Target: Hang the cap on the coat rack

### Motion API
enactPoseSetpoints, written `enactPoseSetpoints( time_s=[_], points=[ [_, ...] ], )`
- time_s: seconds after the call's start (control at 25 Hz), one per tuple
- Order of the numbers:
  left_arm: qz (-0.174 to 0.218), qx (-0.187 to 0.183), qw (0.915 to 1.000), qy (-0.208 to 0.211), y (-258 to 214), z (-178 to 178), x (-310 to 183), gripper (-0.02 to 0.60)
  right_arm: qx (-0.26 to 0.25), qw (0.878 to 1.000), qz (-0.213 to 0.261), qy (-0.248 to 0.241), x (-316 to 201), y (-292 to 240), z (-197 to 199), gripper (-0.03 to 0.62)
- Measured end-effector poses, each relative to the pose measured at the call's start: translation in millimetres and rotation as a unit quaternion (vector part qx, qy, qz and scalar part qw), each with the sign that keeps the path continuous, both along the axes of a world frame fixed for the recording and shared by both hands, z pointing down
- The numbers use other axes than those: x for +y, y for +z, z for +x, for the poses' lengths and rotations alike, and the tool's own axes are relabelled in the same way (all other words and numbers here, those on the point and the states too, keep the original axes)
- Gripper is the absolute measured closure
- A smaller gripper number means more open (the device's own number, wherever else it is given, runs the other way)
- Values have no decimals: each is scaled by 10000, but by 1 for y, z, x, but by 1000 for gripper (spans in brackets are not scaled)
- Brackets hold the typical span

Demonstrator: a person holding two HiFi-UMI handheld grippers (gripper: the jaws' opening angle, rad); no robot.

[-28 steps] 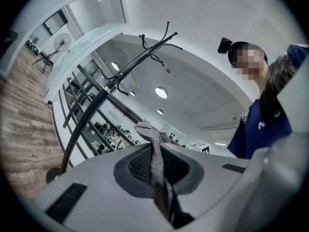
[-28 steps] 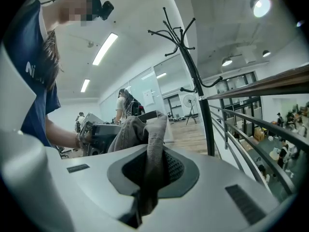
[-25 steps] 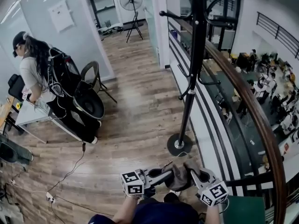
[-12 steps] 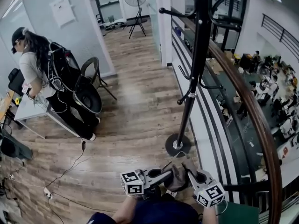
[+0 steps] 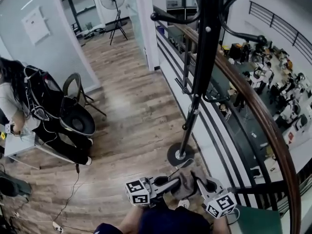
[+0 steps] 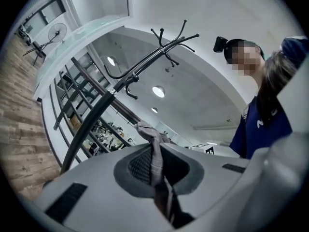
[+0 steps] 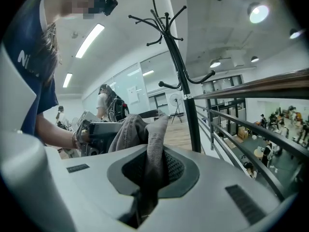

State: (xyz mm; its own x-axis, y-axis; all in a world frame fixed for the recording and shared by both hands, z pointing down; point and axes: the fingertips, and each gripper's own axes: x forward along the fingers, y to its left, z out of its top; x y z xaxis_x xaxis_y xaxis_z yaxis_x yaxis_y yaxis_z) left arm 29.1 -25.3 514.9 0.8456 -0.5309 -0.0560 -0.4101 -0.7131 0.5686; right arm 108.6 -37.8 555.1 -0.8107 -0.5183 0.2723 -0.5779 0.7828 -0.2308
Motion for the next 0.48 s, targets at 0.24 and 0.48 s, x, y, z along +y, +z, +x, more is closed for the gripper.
enactPoseSetpoints(
  time_s=[0.24, 0.48],
  points=[
    [245, 181, 9963, 804, -20, -40, -51, 560, -22, 9992, 141, 370, -45, -16, -39, 559],
    [395, 259, 9851, 1653, -32, -61, -81, 560, 6, 9955, 184, 927, -71, -25, -63, 559]
  ],
)
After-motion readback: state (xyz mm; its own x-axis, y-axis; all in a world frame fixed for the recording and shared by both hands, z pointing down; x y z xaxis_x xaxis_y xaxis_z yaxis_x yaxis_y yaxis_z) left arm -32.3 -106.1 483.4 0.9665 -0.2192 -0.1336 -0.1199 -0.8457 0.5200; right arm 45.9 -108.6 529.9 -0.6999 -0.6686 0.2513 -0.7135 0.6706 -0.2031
